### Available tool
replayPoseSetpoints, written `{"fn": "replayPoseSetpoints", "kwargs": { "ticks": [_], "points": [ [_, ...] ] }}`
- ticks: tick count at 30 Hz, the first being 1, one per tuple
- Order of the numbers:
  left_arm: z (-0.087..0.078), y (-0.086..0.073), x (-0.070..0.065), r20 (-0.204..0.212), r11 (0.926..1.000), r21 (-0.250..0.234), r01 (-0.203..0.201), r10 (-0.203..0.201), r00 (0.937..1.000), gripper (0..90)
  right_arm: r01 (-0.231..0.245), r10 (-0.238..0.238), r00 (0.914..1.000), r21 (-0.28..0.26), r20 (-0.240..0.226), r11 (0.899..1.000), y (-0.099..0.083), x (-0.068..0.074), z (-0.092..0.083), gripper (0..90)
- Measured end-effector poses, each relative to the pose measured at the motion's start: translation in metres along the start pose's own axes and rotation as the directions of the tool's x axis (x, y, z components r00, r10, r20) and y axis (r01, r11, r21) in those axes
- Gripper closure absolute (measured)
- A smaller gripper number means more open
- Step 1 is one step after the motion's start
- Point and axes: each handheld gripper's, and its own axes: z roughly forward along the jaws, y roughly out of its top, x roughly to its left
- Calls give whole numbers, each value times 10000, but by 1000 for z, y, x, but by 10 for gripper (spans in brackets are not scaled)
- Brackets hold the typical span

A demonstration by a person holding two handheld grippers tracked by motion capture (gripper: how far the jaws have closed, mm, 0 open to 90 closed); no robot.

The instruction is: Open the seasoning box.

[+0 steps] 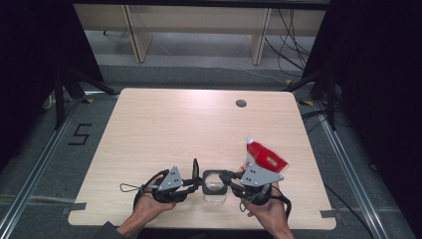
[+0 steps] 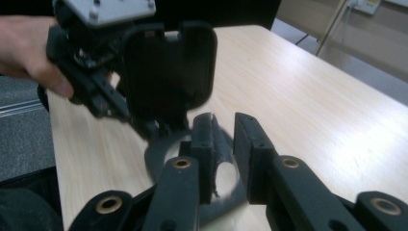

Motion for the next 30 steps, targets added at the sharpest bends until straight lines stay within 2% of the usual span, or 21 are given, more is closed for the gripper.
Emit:
{"fn": "replayPoseSetpoints", "kwargs": {
  "ticks": [1, 3, 7, 9, 10, 11, 12, 13, 14, 15, 16, 18, 19, 21, 22, 24, 25, 27, 28, 29, 30],
  "points": [
    [0, 0, 1, 16, 9998, -43, -195, 195, 9998, 740, -113, 113, 9999, -23, 34, 9999, -4, 1, -2, 774],
    [0, -1, 0, 27, 9999, -85, 65, -65, 10000, 740, -238, 235, 9995, 129, 230, 9996, -11, 0, -9, 761],
    [-1, -1, 0, 10, 9999, -68, 94, -94, 10000, 739, -587, 583, 9976, 97, 361, 9982, -26, -3, -23, 749],
    [-1, -1, 2, 202, 9999, -128, -15, 18, 9998, 735, -722, 717, 9959, 74, 555, 9974, -32, -4, -31, 739],
    [-2, -1, 2, 116, 9999, -98, 129, -127, 9999, 728, -795, 786, 9954, 143, 552, 9967, -34, -4, -35, 733],
    [-2, -1, 1, 238, 9991, -221, 371, -366, 9990, 708, -803, 789, 9947, 184, 665, 9966, -37, -5, -38, 731],
    [-5, -1, 3, 272, 9995, -165, 260, -255, 9993, 682, -923, 908, 9932, 179, 723, 9956, -40, -5, -42, 728],
    [-5, -1, 2, 355, 9985, -268, 485, -475, 9982, 658, -944, 929, 9927, 167, 768, 9954, -42, -6, -44, 723],
    [-5, -1, 2, 355, 9985, -268, 485, -475, 9982, 630, -944, 929, 9927, 167, 768, 9954, -42, -6, -44, 723],
    [-9, -1, 1, 543, 9989, -176, 435, -425, 9976, 589, -1090, 1070, 9908, 192, 832, 9939, -47, -7, -50, 710],
    [-10, -1, 1, 492, 9994, -127, 309, -302, 9983, 554, -1112, 1088, 9897, 213, 926, 9936, -49, -7, -52, 705],
    [-11, -2, 0, 430, 9987, -76, 503, -499, 9978, 481, -1300, 1275, 9879, 230, 882, 9913, -53, -7, -55, 686],
    [-11, -3, 0, 411, 9981, -50, 612, -609, 9973, 458, -1375, 1342, 9858, 267, 1009, 9901, -55, -7, -57, 683],
    [-13, -4, 1, 351, 9972, 38, 752, -753, 9965, 415, -1437, 1408, 9852, 228, 976, 9894, -60, -7, -60, 653],
    [-14, -4, 1, 227, 9979, 122, 634, -637, 9977, 396, -1521, 1478, 9834, 348, 1049, 9877, -61, -7, -62, 642],
    [-17, -6, 1, 194, 9964, 126, 840, -843, 9963, 356, -1583, 1549, 9824, 250, 1047, 9871, -65, -8, -65, 611],
    [-17, -6, 0, 266, 9965, -42, 832, -831, 9962, 341, -1683, 1643, 9801, 276, 1116, 9853, -67, -8, -66, 592],
    [-20, -8, -1, 228, 9959, 109, 901, -904, 9956, 327, -1757, 1701, 9780, 367, 1204, 9838, -71, -9, -69, 564],
    [-21, -8, -1, 112, 9967, 175, 790, -792, 9968, 318, -2134, 2068, 9712, 460, 1181, 9759, -72, -7, -70, 547],
    [-22, -8, -2, 168, 9958, 221, 891, -895, 9958, 304, -2002, 1940, 9740, 434, 1168, 9788, -75, -9, -70, 528],
    [-22, -9, -3, 142, 9952, 162, 965, -967, 9952, 293, -2281, 2205, 9658, 427, 1362, 9727, -77, -8, -71, 511]
  ]
}}
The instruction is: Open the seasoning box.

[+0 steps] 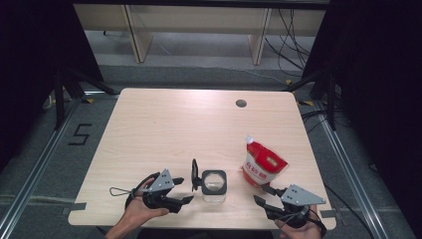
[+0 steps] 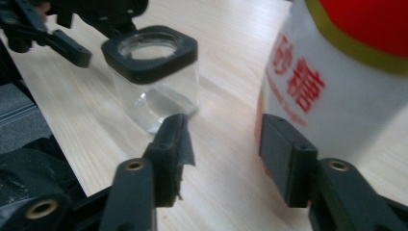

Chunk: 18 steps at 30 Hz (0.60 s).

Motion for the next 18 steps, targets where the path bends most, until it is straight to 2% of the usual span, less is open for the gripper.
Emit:
{"fn": "replayPoseSetpoints", "kwargs": {
  "ticks": [1, 2, 3, 5, 6, 8, 9, 12, 13, 14, 15, 16, 18],
  "points": [
    [-1, 0, 0, -17, 9999, 63, -157, 157, 9999, 285, 77, -77, 10000, 23, -42, 10000, -1, -3, 0, 494],
    [-1, 0, 0, 10, 9997, 86, -237, 237, 9997, 274, -114, 113, 9999, 49, 18, 9999, -4, -3, 0, 480],
    [-2, 0, -1, -59, 9996, 228, -153, 155, 9999, 259, -449, 447, 9990, 201, 91, 9988, -6, -2, -2, 468],
    [-1, 0, -4, 35, 9999, 64, 116, -116, 9999, 238, -371, 369, 9991, 108, 213, 9993, -9, -7, -3, 429],
    [-1, 0, -4, 37, 9998, 24, 172, -172, 9998, 227, -949, 943, 9953, 282, 219, 9951, -11, -5, -4, 413],
    [-2, 0, -4, 46, 9997, 108, 202, -203, 9998, 205, -710, 703, 9968, 162, 391, 9973, -14, -11, -5, 377],
    [-3, -1, -4, 24, 9998, 90, 177, -177, 9998, 201, -1262, 1243, 9904, 282, 612, 9916, -15, -9, -7, 352],
    [-5, -1, -4, 28, 9997, 163, 203, -203, 9998, 200, -1072, 1056, 9917, 181, 733, 9941, -17, -14, -6, 319],
    [-5, -1, -5, 92, 9999, 63, 83, -84, 9999, 201, -1396, 1366, 9864, 277, 910, 9898, -18, -15, -7, 280],
    [-6, -1, -5, 111, 9999, 102, -55, 54, 9999, 201, -1123, 1092, 9883, 227, 1067, 9934, -19, -17, -7, 263],
    [-6, -1, -5, 111, 9999, 102, -55, 54, 9999, 200, -1319, 1284, 9858, 256, 1085, 9909, -19, -17, -7, 243],
    [-7, -2, -7, 151, 9996, 100, 245, -247, 9996, 199, -1350, 1316, 9844, 213, 1167, 9906, -19, -18, -6, 226],
    [-8, -1, -8, 104, 9996, 269, 115, -117, 9999, 190, -1411, 1383, 9820, 135, 1285, 9899, -20, -20, -6, 211]
  ]
}}
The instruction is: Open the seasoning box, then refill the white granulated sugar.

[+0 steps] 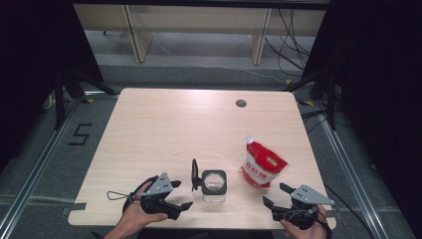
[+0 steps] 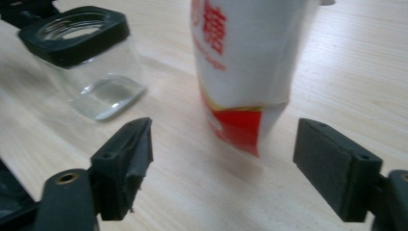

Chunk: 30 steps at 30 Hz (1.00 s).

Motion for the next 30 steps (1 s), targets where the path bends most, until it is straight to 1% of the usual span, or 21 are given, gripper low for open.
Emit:
{"fn": "replayPoseSetpoints", "kwargs": {
  "ticks": [2, 3, 4, 5, 7, 8, 9, 12, 14, 15, 16, 18, 19, 21, 22, 23, 24, 25, 26, 29, 30],
  "points": [
    [1, 0, -1, 66, 9999, -118, 121, -120, 9999, 179, -109, 109, 9998, -15, 188, 9999, -1, -1, 0, 207],
    [1, 0, 0, 90, 9999, -59, -115, 116, 9999, 172, -170, 174, 9995, -140, 246, 9998, 0, -3, 0, 185],
    [2, -1, 0, 68, 9999, -138, -58, 59, 10000, 165, 133, -123, 9993, -267, 343, 9996, 0, -6, 1, 170],
    [2, -2, -2, 78, 9998, -70, 204, -203, 9998, 159, -300, 306, 9987, -161, 395, 9994, 0, -3, 0, 164],
    [1, -2, -3, 55, 9998, -15, 192, -192, 9998, 158, 388, -373, 9985, -369, 411, 9986, 1, -8, 2, 166],
    [1, -2, -3, 11, 9999, 81, 106, -106, 9999, 158, -90, 98, 9993, -225, 370, 9997, 1, -4, 2, 163],
    [1, -2, -3, 72, 9999, 36, 116, -116, 9999, 157, 416, -405, 9986, -312, 349, 9986, 2, -7, 4, 163],
    [1, -3, -5, 71, 9998, -130, 144, -143, 9999, 157, 519, -509, 9984, -454, 236, 9976, 3, -8, 8, 160],
    [1, -3, -4, 51, 10000, -61, 19, -19, 10000, 157, 530, -524, 9986, -520, 122, 9972, 3, -9, 12, 159],
    [1, -4, -4, 57, 10000, -48, -6, 6, 10000, 157, 285, -279, 9995, -442, 159, 9986, 3, -8, 13, 159],
    [1, -4, -5, 54, 9999, -40, 168, -167, 9998, 157, 485, -483, 9988, -524, 39, 9974, 4, -11, 17, 159],
    [0, -4, -4, 97, 9999, 20, 117, -118, 9999, 157, 267, -268, 9996, -480, -28, 9985, 5, -11, 20, 160],
    [-1, -5, -4, 51, 9999, 18, 118, -118, 9999, 158, 492, -491, 9988, -535, 41, 9974, 6, -12, 22, 160],
    [-1, -5, -3, 21, 9999, -12, 160, -160, 9999, 157, 359, -357, 9993, -421, 59, 9985, 7, -10, 23, 161],
    [-2, -6, -3, 30, 9999, -9, 166, -166, 9999, 157, 618, -614, 9981, -548, 81, 9966, 8, -12, 26, 160],
    [-2, -6, -2, -21, 9999, 39, 160, -160, 9999, 157, 621, -616, 9981, -595, 97, 9963, 8, -13, 27, 161],
    [-1, -6, -3, -70, 9997, -22, 233, -233, 9997, 157, 215, -216, 9998, -582, -19, 9981, 8, -10, 27, 160],
    [-3, -6, -2, -155, 9997, 163, 155, -152, 9998, 157, 516, -515, 9987, -654, 35, 9965, 9, -14, 28, 161],
    [-2, -6, -1, -159, 10000, 95, -15, 17, 9999, 157, 423, -423, 9991, -721, 9, 9965, 9, -14, 30, 160],
    [-1, -6, -4, -48, 9998, 104, 192, -191, 9998, 157, 531, -516, 9985, -876, 196, 9947, 11, -17, 31, 160],
    [-1, -6, -3, -3, 9998, 209, 70, -70, 10000, 157, 319, -312, 9995, -915, 99, 9953, 12, -16, 33, 160]
  ]
}}
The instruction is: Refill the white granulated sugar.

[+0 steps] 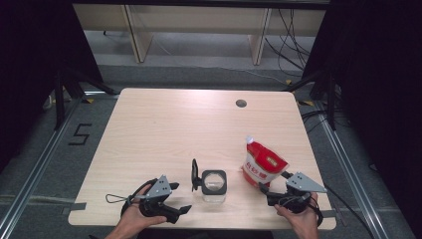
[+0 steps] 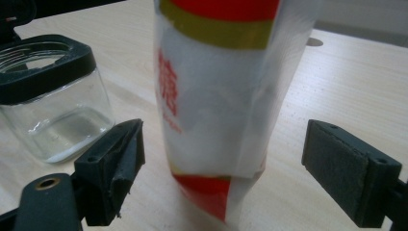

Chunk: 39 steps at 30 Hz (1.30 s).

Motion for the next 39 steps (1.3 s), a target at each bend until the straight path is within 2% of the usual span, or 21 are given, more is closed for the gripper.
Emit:
{"fn": "replayPoseSetpoints", "kwargs": {
  "ticks": [1, 2, 3, 4, 5, 8, 9, 10, 14, 16, 18, 19, 21, 24, 25, 26, 30, 32, 35, 37, 39],
  "points": [
    [1, 0, 0, 43, 9999, -90, -74, 74, 10000, 158, 68, -67, 9999, -15, 81, 10000, 1, -1, 1, 160],
    [1, 0, 0, 58, 9998, -93, -192, 192, 9998, 158, 380, -382, 9992, -148, -112, 9992, 1, -4, 4, 160],
    [2, -1, -1, 4, 9998, -207, 1, -1, 10000, 158, 121, -120, 9999, 8, -20, 9999, 1, -3, 4, 160],
    [2, -1, -2, -32, 9997, -201, 143, -143, 9999, 158, 436, -439, 9989, -177, -155, 9989, 1, -5, 8, 160],
    [2, -1, -1, -47, 9999, -125, 13, -14, 10000, 158, 310, -313, 9994, -209, -134, 9993, 1, -4, 9, 160],
    [2, -1, -1, -25, 9999, -127, 52, -52, 10000, 158, 460, -461, 9989, -203, -31, 9987, 2, -5, 11, 160],
    [2, -1, 0, -27, 9999, -76, -90, 90, 10000, 158, 485, -489, 9987, -288, -131, 9984, 3, -6, 15, 160],
    [2, -1, 0, 41, 10000, -82, -13, 14, 10000, 158, 367, -367, 9993, -179, -43, 9992, 3, -6, 15, 160],
    [3, -2, 0, -50, 10000, -40, -34, 34, 10000, 158, 477, -479, 9988, -223, -115, 9986, 4, -6, 18, 160],
    [3, -2, -1, 78, 10000, 6, 30, -30, 10000, 158, 1042, -1048, 9944, -434, -109, 9936, 5, -8, 23, 161],
    [4, -2, -1, 63, 10000, 3, 6, -6, 10000, 158, 925, -934, 9954, -422, -206, 9948, 4, -7, 25, 163],
    [4, -2, -1, 69, 10000, 14, 7, -7, 10000, 158, 1292, -1313, 9909, -623, -307, 9897, 4, -9, 27, 163],
    [4, -2, -1, 31, 9999, -97, -125, 125, 9999, 158, 1220, -1241, 9917, -598, -322, 9907, 4, -9, 27, 163],
    [4, -2, -1, 92, 10000, -43, 74, -74, 9999, 158, 926, -959, 9943, -679, -469, 9934, 3, -9, 29, 163],
    [4, -2, -1, 91, 10000, 5, 25, -25, 10000, 158, 989, -1015, 9943, -703, -335, 9926, 3, -10, 30, 163],
    [4, -2, -1, 123, 10000, 54, 27, -27, 9999, 158, 545, -567, 9970, -440, -517, 9975, 3, -8, 29, 163],
    [5, -2, -2, 20, 9999, -125, 51, -51, 10000, 158, 743, -791, 9947, -738, -654, 9945, 4, -11, 35, 166],
    [4, -2, -1, 23, 10000, -54, -32, 32, 10000, 158, 252, -305, 9967, -706, -756, 9972, 3, -10, 35, 165],
    [4, -1, -1, 149, 10000, -20, 72, -72, 9999, 158, 461, -533, 9954, -902, -799, 9949, 4, -13, 37, 164],
    [4, -2, 0, 44, 9998, -38, -207, 207, 9998, 158, 466, -556, 9949, -1057, -838, 9933, 4, -13, 39, 164],
    [4, -1, 0, 12, 9995, 2, -320, 320, 9995, 159, 206, -303, 9958, -1107, -866, 9936, 4, -12, 41, 163]
  ]
}}
